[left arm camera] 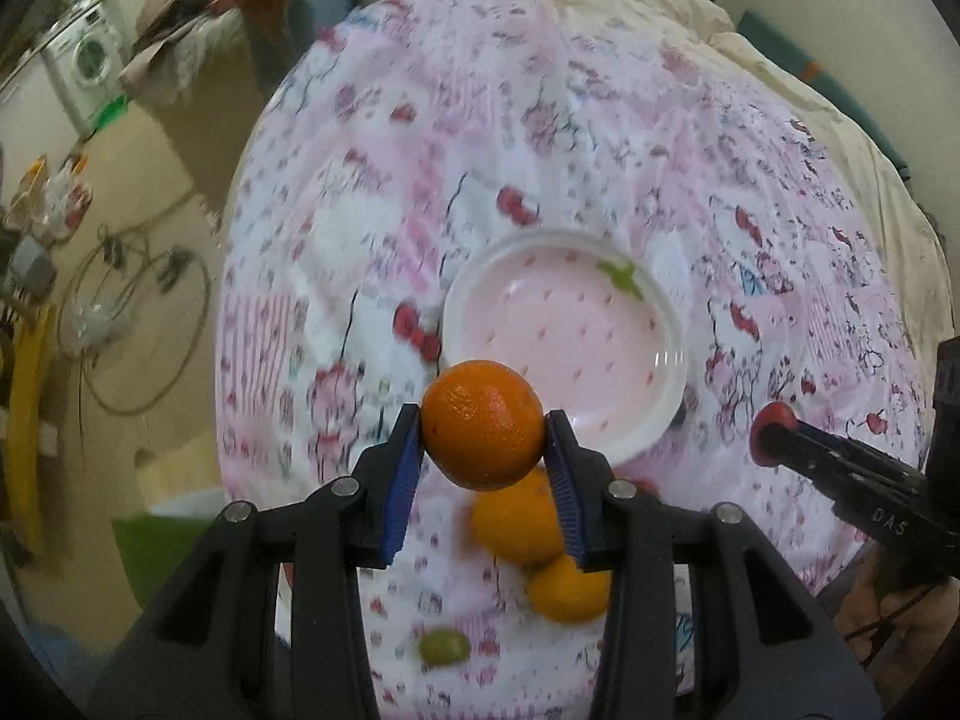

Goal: Organize fruits
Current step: 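Carry the tomato and mandarin onto the white plate and open both tools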

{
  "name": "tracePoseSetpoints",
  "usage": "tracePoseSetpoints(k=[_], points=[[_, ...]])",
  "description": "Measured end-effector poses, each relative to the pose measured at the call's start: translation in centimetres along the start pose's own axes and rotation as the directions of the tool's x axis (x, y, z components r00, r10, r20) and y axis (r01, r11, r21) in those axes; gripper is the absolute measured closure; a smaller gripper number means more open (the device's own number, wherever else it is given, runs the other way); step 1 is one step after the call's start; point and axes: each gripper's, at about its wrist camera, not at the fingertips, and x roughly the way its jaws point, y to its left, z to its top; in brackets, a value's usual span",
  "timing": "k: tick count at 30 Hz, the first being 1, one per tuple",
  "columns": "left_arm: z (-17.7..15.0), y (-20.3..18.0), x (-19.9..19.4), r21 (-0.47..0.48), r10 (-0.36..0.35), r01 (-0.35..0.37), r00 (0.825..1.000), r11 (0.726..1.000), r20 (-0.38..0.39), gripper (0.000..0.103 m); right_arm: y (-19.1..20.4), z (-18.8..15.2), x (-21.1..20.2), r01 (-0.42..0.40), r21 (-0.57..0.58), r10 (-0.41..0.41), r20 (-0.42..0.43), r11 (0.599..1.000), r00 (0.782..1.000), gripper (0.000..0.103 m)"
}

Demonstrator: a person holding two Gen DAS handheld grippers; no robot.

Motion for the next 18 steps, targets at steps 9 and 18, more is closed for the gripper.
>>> tracePoseSetpoints(k=[9, 18], points=[[3.4, -0.6, 3.9, 0.017, -0.004, 0.004, 1.000, 1.000, -0.027, 0.067, 0.1, 5.0, 2.0, 0.020, -0.045, -0.019, 0.021, 0.999, 1.000, 0.070], [4.8, 0.7, 8.3, 0.008, 0.011, -0.011, 0.997, 1.000, -0.072, 0.067, -0.2, 8.8, 9.3, 0.002, -0.074, -0.009, -0.092, 0.997, 0.996, 0.070]])
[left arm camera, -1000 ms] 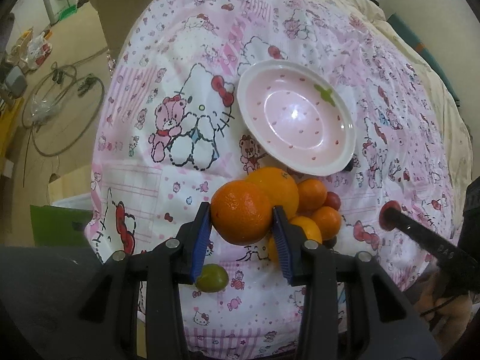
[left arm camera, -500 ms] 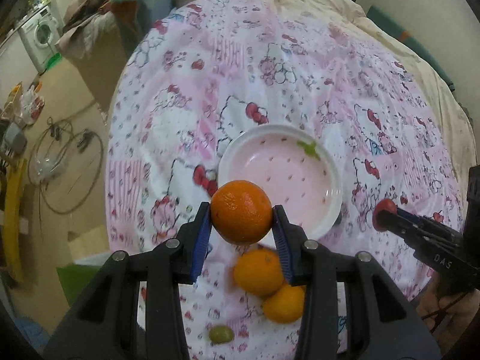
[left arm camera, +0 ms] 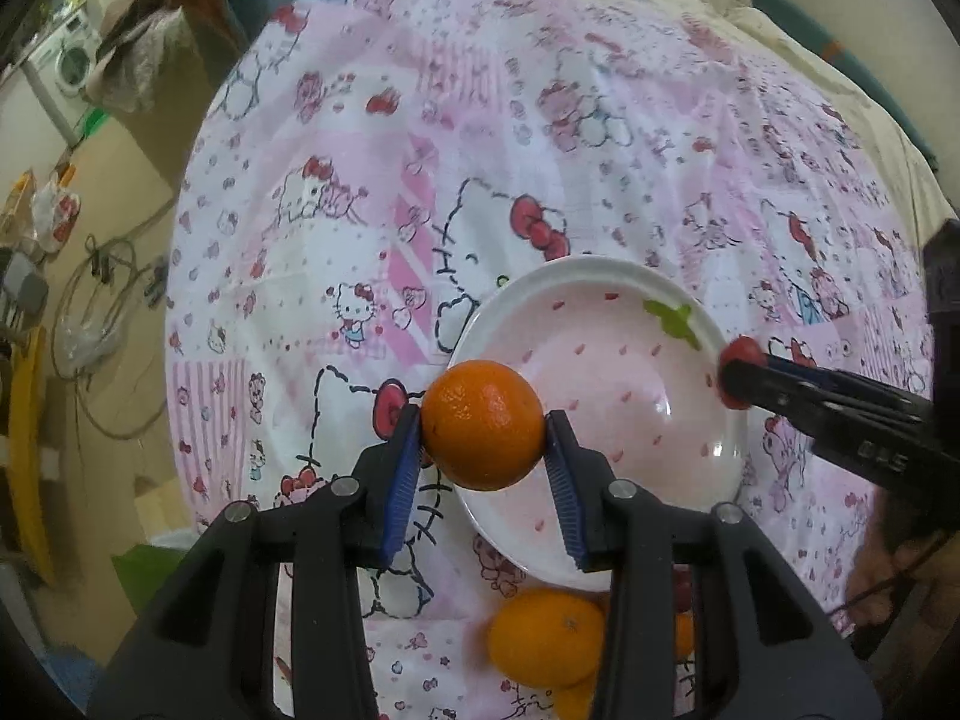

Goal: Organize fruits
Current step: 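Carry the tomato and mandarin onto the white plate and open both tools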

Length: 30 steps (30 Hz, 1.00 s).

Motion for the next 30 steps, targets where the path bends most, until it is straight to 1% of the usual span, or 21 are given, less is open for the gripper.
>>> tracePoseSetpoints(k=[2, 4, 9, 12, 15, 18, 20, 21, 22, 23, 27, 30], points=[[0.2, 0.2, 0.7, -0.010, -0.013, 0.013, 1.000, 1.000, -0.020, 0.067, 0.1, 0.7, 1.8, -0.004, -0.003, 0.004, -0.029, 1.000, 1.000, 0.070], [0.5, 0.3, 1.2, -0.021, -0.015, 0.014, 0.999, 1.000, -0.028, 0.067, 0.1, 1.3, 3.3, 0.009, -0.007, -0.009, -0.049, 1.000, 0.999, 0.070], [1.2, 0.0, 2.7, -0.024, -0.014, 0.013, 0.999, 1.000, -0.044, 0.067, -0.4, 2.1, 5.4, 0.003, 0.020, -0.001, -0.079, 1.000, 0.997, 0.069], [1.4, -0.3, 3.6, -0.016, -0.013, 0.012, 0.998, 1.000, -0.061, 0.066, -0.8, 2.4, 6.1, -0.007, 0.031, 0.010, -0.096, 0.999, 0.995, 0.069], [1.4, -0.8, 4.3, -0.012, -0.028, 0.027, 0.997, 1.000, -0.073, 0.066, -1.3, 2.5, 6.1, -0.018, 0.051, 0.022, -0.080, 0.999, 0.997, 0.067], [1.5, -1.5, 4.6, -0.003, -0.026, 0.025, 0.997, 1.000, -0.074, 0.066, -1.4, 2.7, 6.0, -0.027, 0.059, 0.032, -0.080, 0.998, 0.996, 0.067], [1.8, -1.8, 4.7, -0.008, -0.037, 0.036, 0.997, 0.999, -0.075, 0.065, -1.4, 2.8, 5.5, -0.023, 0.059, 0.027, -0.057, 0.998, 0.998, 0.062], [2.0, -1.9, 4.9, -0.013, -0.043, 0.042, 0.996, 0.999, -0.074, 0.065, -1.5, 2.9, 5.2, -0.040, 0.066, 0.043, -0.044, 0.997, 0.998, 0.050], [2.2, -2.0, 5.0, -0.015, -0.045, 0.044, 0.996, 0.999, -0.074, 0.065, -1.5, 2.9, 5.0, -0.056, 0.073, 0.059, -0.039, 0.996, 0.997, 0.041], [2.4, -2.1, 5.2, -0.019, -0.049, 0.048, 0.996, 0.999, -0.076, 0.065, -1.5, 3.0, 4.7, -0.064, 0.078, 0.067, -0.033, 0.995, 0.997, 0.040], [2.7, -2.5, 6.0, -0.025, -0.068, 0.066, 0.994, 0.997, -0.090, 0.065, -1.8, 3.5, 2.9, -0.047, 0.080, 0.047, 0.014, 0.996, 0.999, 0.040], [2.7, -3.2, 6.4, -0.005, -0.066, 0.066, 0.994, 0.998, -0.090, 0.065, -2.9, 3.8, 1.3, -0.047, 0.117, 0.041, 0.052, 0.992, 0.998, 0.040]])
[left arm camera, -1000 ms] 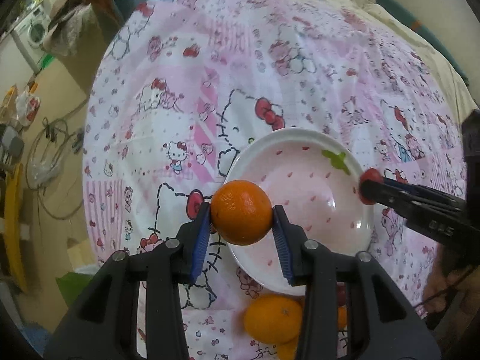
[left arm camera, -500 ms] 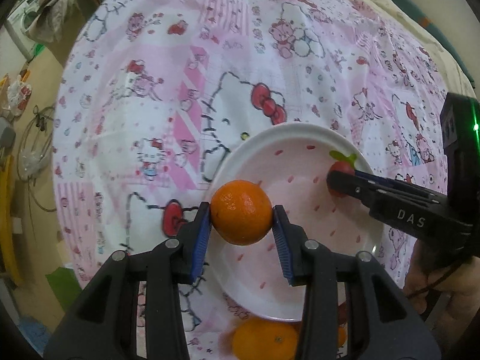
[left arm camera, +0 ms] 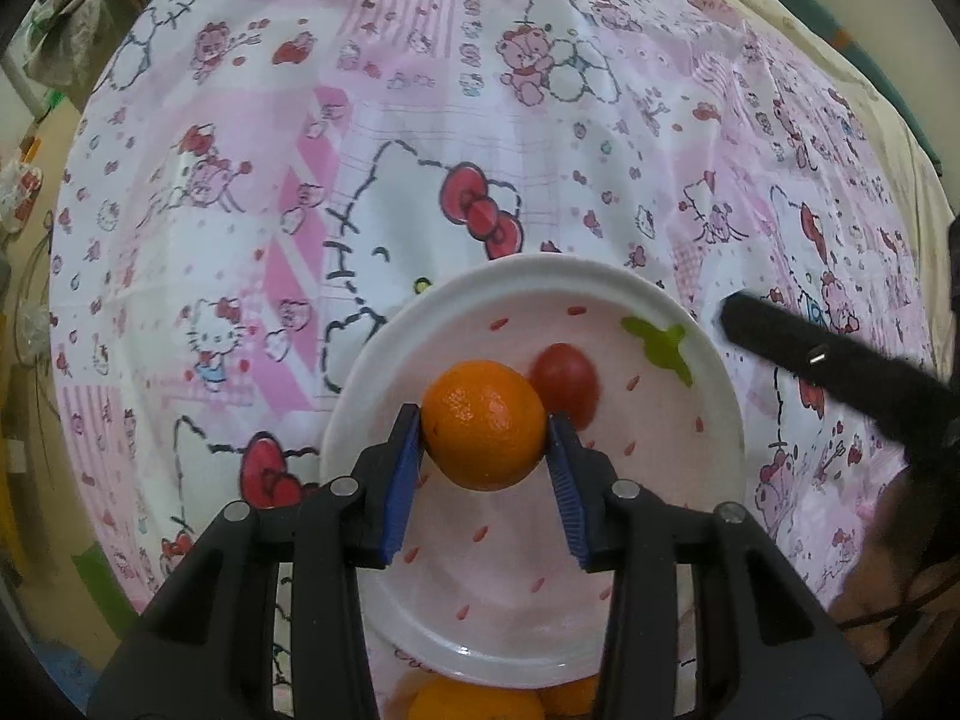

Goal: Organize fruits
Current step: 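Carry the tomato and mandarin onto the white plate and open both tools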

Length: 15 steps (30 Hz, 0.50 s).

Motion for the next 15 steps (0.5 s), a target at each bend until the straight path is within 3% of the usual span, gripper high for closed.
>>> tracePoseSetpoints(k=[7, 9, 11, 15], points=[[0.1, -1.1, 0.5, 0.051, 0.070, -0.071, 0.997, 0.996, 0.037, 0.062, -2.6, 0.2, -3.0, 0.045, 0.021, -0.046, 0.041, 0.999, 0.998, 0.040], [0.1, -1.0, 0.8, 0.036, 0.059, -0.059, 0.998, 0.998, 0.019, 0.040, -3.2, 0.1, -3.8, 0.065, 0.019, -0.066, 0.054, 0.998, 0.996, 0.040], [0.1, -1.0, 0.8, 0.032, 0.091, -0.092, 0.996, 0.995, 0.024, 0.024, -3.8, -0.1, -4.1, 0.063, 0.029, -0.065, 0.052, 0.998, 0.997, 0.040], [0.1, -1.0, 0.5, 0.035, 0.092, -0.093, 0.995, 0.995, 0.032, 0.023, -4.2, -0.4, -4.7, 0.069, 0.026, -0.071, 0.049, 0.997, 0.996, 0.040]])
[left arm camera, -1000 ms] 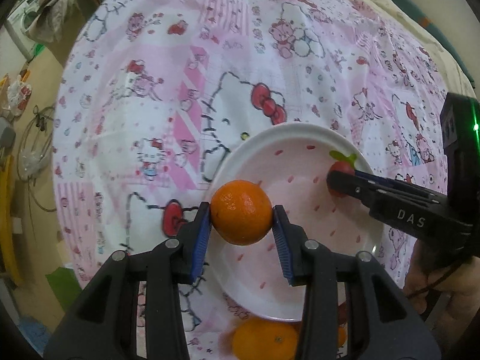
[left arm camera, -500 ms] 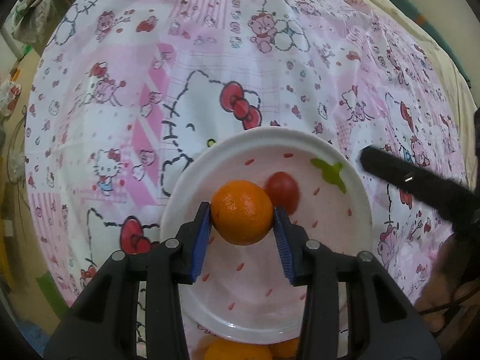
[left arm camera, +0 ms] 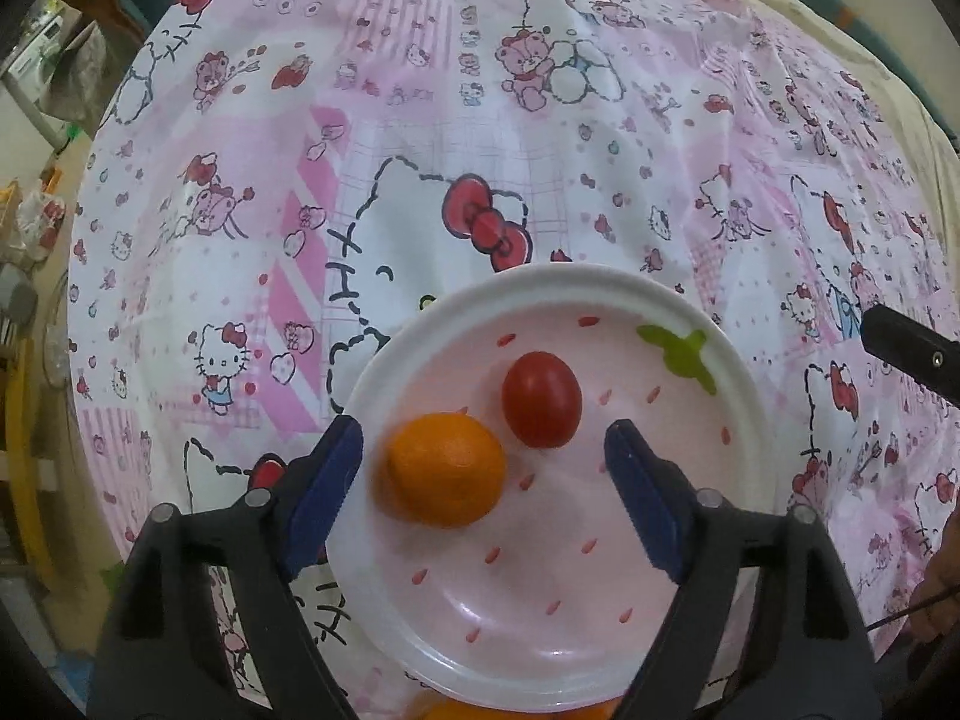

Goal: Organize fruits
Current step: 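Carry the tomato and mandarin onto the white plate and open both tools, then lift both open tools away from the plate toward the fruit pile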

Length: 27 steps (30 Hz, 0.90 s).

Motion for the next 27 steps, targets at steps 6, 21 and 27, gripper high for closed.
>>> tracePoseSetpoints(k=[6, 21, 27], points=[[-0.3, 1.0, -1.2, -0.019, 0.000, 0.001, 1.000, 1.000, 0.031, 0.023, 0.4, -0.4, -1.3, -0.001, -0.012, 0.001, 0.002, 1.000, 1.000, 0.040], [-5.2, 2.3, -7.5, 0.000, 0.013, -0.013, 0.991, 1.000, 0.135, 0.023, 3.0, -4.1, -5.5, -0.020, -0.019, 0.020, 0.021, 1.000, 1.000, 0.040], [-9.2, 3.0, -7.9, -0.052, -0.045, 0.049, 0.997, 0.997, 0.068, 0.023, 4.7, -6.8, -7.4, -0.031, -0.057, 0.032, 0.021, 0.998, 0.999, 0.040]])
